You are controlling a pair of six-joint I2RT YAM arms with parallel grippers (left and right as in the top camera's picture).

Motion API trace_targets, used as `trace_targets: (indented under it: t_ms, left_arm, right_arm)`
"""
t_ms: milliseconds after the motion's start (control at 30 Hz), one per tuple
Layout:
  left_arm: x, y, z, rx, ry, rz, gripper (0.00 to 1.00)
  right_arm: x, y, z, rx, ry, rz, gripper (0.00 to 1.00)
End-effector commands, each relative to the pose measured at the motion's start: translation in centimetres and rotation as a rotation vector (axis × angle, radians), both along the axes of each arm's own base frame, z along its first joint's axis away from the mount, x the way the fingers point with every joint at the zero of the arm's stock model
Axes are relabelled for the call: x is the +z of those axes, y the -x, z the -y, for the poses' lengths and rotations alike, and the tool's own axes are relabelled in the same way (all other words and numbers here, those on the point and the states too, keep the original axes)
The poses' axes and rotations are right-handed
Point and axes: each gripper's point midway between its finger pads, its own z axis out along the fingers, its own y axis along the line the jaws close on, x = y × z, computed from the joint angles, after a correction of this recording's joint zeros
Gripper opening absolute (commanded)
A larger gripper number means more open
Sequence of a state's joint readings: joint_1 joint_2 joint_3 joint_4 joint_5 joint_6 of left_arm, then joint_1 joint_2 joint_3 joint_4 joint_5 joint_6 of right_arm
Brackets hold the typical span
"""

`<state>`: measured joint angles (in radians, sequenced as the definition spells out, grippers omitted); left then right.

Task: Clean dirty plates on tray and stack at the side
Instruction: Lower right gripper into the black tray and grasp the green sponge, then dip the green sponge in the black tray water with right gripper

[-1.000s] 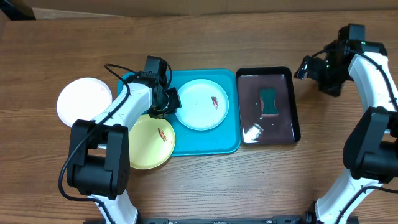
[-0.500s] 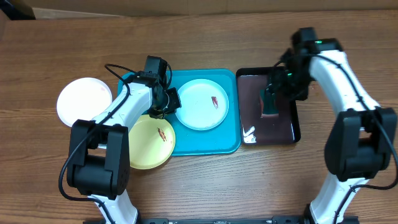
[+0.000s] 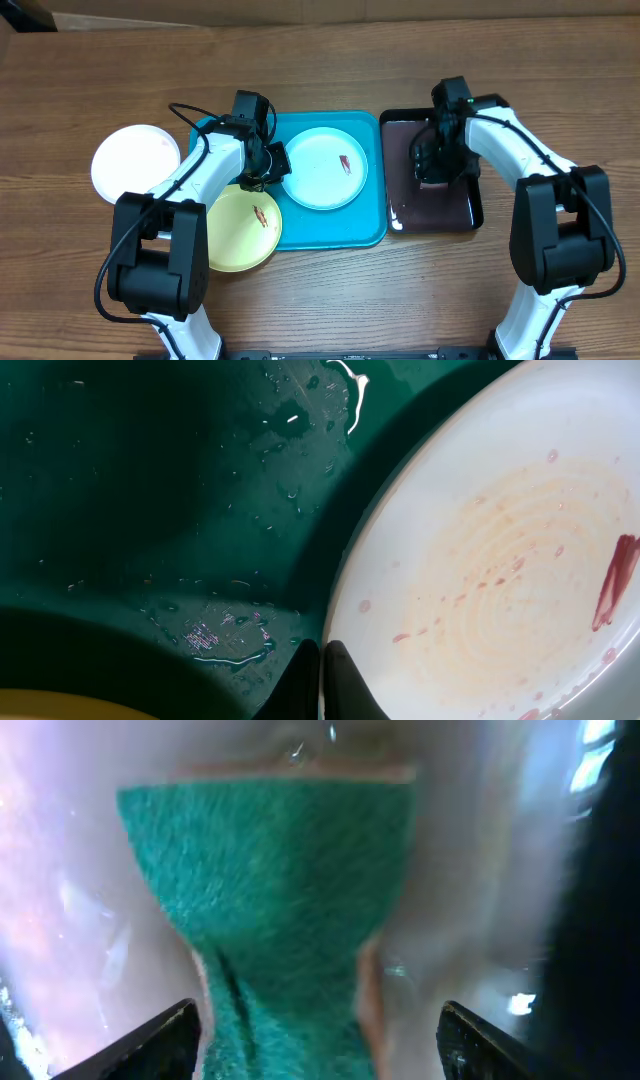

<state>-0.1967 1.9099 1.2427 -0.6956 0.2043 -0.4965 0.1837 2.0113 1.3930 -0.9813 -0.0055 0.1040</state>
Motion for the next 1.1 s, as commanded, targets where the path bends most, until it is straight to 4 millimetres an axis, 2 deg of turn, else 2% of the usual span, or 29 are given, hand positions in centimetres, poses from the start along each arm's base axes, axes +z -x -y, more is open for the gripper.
trace_targets:
  t_ms: [0, 33, 67, 100, 133, 200, 233, 267, 300, 333, 567, 633, 667, 700, 733, 767, 800, 833, 900, 933, 967, 1067]
  left_arm:
    - [-0.3, 0.6, 0.0, 0.0, -0.015, -0.016, 0.04]
    - [-0.3, 0.6, 0.0, 0.0, -0.015, -0.016, 0.04]
    - [-0.3, 0.6, 0.0, 0.0, -0.015, -0.016, 0.04]
    - [-0.3, 0.6, 0.0, 0.0, -0.015, -0.016, 0.04]
    - [-0.3, 0.6, 0.0, 0.0, -0.015, -0.016, 0.04]
    - [-0.3, 0.6, 0.0, 0.0, -0.016, -0.016, 0.04]
    - [-0.3, 0.6, 0.0, 0.0, -0.015, -0.016, 0.04]
    - [-0.3, 0.6, 0.0, 0.0, -0.015, -0.016, 0.04]
    - [-0.3, 0.6, 0.0, 0.0, -0.015, -0.016, 0.04]
    - [-0.3, 0.6, 0.0, 0.0, -0.015, -0.016, 0.04]
    - [-0.4, 0.6, -0.1, 0.0, -0.016, -0.019, 0.04]
    - [-0.4, 0.7, -0.1, 0.0, -0.016, -0.02, 0.04]
    - [-0.4, 0.7, -0.1, 0.0, -0.016, -0.02, 0.04]
    - [-0.4, 0.7, -0.1, 0.0, -0.016, -0.02, 0.04]
    - [-0.4, 0.7, -0.1, 0.0, -0.016, -0.02, 0.04]
    - [-0.4, 0.7, -0.1, 0.0, -0.016, -0.02, 0.05]
    - [-0.4, 0.7, -0.1, 0.0, -0.016, -0.02, 0.04]
    - [-0.4, 0.7, -0.1, 0.0, -0.016, -0.02, 0.04]
    - [-0.4, 0.6, -0.1, 0.0, -0.016, -0.019, 0.04]
    - [-0.4, 0.7, -0.1, 0.0, -0.016, -0.02, 0.05]
    - [-0.4, 0.7, -0.1, 0.0, -0.016, -0.02, 0.04]
    - [-0.4, 0.7, -0.1, 0.0, -0.016, -0.02, 0.04]
  right_arm:
    - [0.0, 0.8, -1.2, 0.003, -0.072, -0.015, 0.77]
    - [-0.1, 1.0, -1.2, 0.003, -0.073, -0.02, 0.73]
    - [-0.1, 1.1, -1.2, 0.003, -0.072, -0.025, 0.59]
    - [-0.2, 1.2, -1.1, 0.003, -0.071, -0.028, 0.36]
    - [-0.2, 1.3, -1.1, 0.002, -0.071, -0.031, 0.04]
    - [-0.2, 1.4, -1.1, 0.002, -0.07, -0.036, 0.04]
    - [-0.2, 1.1, -1.1, 0.002, -0.072, -0.025, 0.28]
    - [-0.2, 1.0, -1.2, 0.003, -0.073, -0.019, 0.69]
    - [-0.2, 0.8, -1.2, 0.003, -0.074, -0.009, 0.88]
    - [-0.2, 0.5, -1.2, 0.004, -0.075, 0.0, 0.95]
    - [-0.1, -1.5, -1.0, 0.004, -0.057, 0.084, 0.96]
    - [-0.1, -1.7, -1.1, 0.004, -0.059, 0.093, 0.91]
    - [-0.1, -1.7, -1.1, 0.005, -0.06, 0.094, 0.84]
    - [-0.1, -1.7, -1.1, 0.005, -0.06, 0.094, 0.68]
    - [-0.1, -1.7, -1.1, 0.006, -0.059, 0.094, 0.32]
    - [-0.1, -1.7, -1.1, 0.005, -0.059, 0.094, 0.11]
    - [-0.1, -1.7, -1.1, 0.005, -0.059, 0.093, 0.07]
    - [-0.1, -1.7, -1.1, 0.005, -0.059, 0.094, 0.12]
    - [-0.1, -1.9, -1.2, 0.005, -0.06, 0.101, 0.66]
    - [0.0, -2.1, -1.2, 0.005, -0.062, 0.11, 0.75]
    - [0.0, -2.4, -1.3, 0.006, -0.064, 0.121, 0.78]
    - [0.2, -3.4, -1.4, 0.006, -0.072, 0.162, 0.8]
